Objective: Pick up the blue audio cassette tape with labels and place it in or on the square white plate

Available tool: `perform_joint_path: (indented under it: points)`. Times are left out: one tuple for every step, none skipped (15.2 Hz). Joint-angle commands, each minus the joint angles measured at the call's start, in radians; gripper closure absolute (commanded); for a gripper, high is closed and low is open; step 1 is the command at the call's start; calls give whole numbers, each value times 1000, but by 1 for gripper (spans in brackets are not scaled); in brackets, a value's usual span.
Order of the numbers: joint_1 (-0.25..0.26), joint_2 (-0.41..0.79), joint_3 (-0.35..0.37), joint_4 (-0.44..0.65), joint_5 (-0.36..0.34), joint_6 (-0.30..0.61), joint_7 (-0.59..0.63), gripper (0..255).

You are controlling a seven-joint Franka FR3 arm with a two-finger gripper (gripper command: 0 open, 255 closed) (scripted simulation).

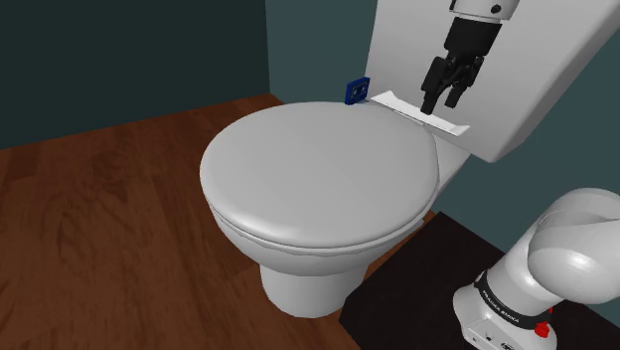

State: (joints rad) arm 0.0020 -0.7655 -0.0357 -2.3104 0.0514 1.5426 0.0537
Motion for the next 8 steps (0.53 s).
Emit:
perform_joint_path:
  points:
    - [0,0,0,0,0,0,0,0]
    - [-13,42,18,27,17,9,62,0]
    - [-27,84,35,55,32,18,123,0]
    - [-41,127,51,85,46,25,183,0]
    - [-55,170,65,117,58,32,242,0]
    - [-70,213,78,149,69,38,302,0]
    - [-83,256,89,182,78,43,361,0]
    - [-95,298,99,216,86,48,419,0]
